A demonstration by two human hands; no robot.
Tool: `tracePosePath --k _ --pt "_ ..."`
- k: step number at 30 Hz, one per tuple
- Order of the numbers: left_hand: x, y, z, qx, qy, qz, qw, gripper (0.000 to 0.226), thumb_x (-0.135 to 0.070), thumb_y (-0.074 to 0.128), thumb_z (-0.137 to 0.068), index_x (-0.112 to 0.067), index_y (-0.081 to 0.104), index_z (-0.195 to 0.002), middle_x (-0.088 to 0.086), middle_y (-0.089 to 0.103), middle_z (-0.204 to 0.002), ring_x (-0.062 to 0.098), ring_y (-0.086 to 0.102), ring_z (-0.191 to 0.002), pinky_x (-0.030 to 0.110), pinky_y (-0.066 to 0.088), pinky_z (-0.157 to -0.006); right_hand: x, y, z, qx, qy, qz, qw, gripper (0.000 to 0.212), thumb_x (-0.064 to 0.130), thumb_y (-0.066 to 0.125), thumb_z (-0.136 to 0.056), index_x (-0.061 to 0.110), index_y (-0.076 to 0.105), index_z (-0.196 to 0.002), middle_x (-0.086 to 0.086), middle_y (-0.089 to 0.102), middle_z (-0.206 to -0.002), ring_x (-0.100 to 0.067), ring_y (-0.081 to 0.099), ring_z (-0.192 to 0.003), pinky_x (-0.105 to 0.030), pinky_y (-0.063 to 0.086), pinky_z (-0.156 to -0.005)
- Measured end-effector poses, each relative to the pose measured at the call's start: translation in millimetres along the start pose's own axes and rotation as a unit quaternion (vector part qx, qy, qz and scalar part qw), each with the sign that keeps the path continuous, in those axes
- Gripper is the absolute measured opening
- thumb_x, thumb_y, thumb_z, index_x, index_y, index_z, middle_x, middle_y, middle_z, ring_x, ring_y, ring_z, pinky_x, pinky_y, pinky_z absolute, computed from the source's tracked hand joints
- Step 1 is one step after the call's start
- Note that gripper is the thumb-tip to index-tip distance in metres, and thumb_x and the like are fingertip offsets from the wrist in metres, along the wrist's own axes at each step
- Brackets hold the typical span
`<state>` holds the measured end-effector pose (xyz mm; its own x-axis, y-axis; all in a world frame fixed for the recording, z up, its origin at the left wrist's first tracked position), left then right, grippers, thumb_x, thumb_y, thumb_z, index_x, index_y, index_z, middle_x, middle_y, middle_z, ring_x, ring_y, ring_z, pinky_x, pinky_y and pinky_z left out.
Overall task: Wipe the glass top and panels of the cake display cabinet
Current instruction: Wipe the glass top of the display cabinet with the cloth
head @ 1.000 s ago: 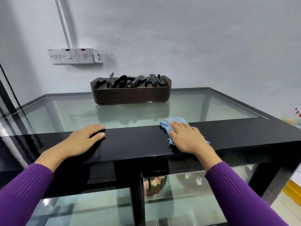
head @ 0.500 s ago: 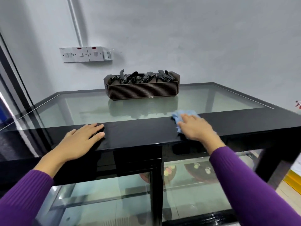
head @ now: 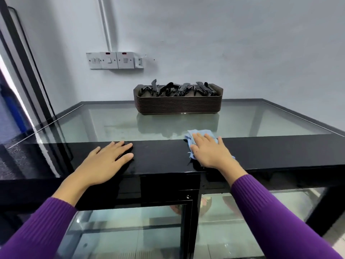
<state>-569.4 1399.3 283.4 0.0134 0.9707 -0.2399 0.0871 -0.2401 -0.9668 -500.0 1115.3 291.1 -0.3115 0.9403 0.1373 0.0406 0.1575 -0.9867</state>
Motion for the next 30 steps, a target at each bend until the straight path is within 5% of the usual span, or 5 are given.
tracePosePath --k 5,12,20,26,30 --pt "5 -2 6 0.011 0.034 0.038 0.999 0.083 -0.085 0.011 -0.071 -0.05 0.025 -0.146 -0.025 0.013 -0.155 0.002 0.006 -0.147 0.036 0.004 -0.121 24 9 34 0.016 -0.122 -0.021 0.992 0.053 0.037 0.018 -0.104 0.027 0.012 -0.155 0.012 0.012 -0.162 -0.01 0.008 -0.15 -0.042 0.005 -0.121" --pt "44 -37 1 -0.053 0.019 0.165 0.985 0.029 -0.043 0.063 -0.088 -0.037 0.066 -0.116 -0.017 0.058 -0.131 0.0 0.047 -0.117 0.022 0.032 -0.097 -70 -7 -55 0.01 0.114 0.042 0.993 0.049 0.039 0.034 -0.098 0.012 0.035 -0.139 -0.01 0.033 -0.152 -0.03 0.03 -0.139 -0.057 0.024 -0.111" --pt "90 -47 -115 -0.062 0.041 0.125 0.989 0.03 -0.029 0.062 -0.091 -0.019 0.066 -0.12 -0.001 0.059 -0.135 0.017 0.048 -0.131 0.021 0.029 -0.099 81 15 -4 -0.005 -0.103 -0.005 0.995 0.053 0.04 0.016 -0.104 0.025 0.012 -0.155 0.011 0.011 -0.162 -0.008 0.006 -0.15 -0.031 0.004 -0.122" --pt "123 -45 -170 -0.066 0.024 0.104 0.992 0.043 -0.037 0.052 -0.096 -0.018 0.054 -0.134 0.003 0.05 -0.145 0.022 0.043 -0.135 0.037 0.028 -0.113 -24 5 -87 -0.007 0.119 -0.012 0.993 0.053 0.032 0.025 -0.102 0.009 0.026 -0.149 -0.004 0.018 -0.162 -0.02 0.013 -0.15 -0.044 0.017 -0.119" --pt "136 -22 -187 -0.025 -0.008 0.037 0.999 0.052 -0.048 0.034 -0.1 -0.027 0.038 -0.147 0.0 0.029 -0.158 0.018 0.024 -0.147 0.045 0.015 -0.119 20 19 -135 -0.043 0.155 -0.006 0.987 0.052 0.035 0.025 -0.097 0.008 0.034 -0.14 -0.007 0.033 -0.152 -0.027 0.024 -0.141 -0.049 0.019 -0.115"
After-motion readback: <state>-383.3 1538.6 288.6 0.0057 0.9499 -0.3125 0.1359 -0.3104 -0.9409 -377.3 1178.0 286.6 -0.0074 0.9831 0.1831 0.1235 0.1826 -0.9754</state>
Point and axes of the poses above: each hand's wrist, its own z-axis away from the middle knuckle, its own y-axis out of the palm, x = y × z, the point moved 6 cm from there along -z, towards the middle knuckle
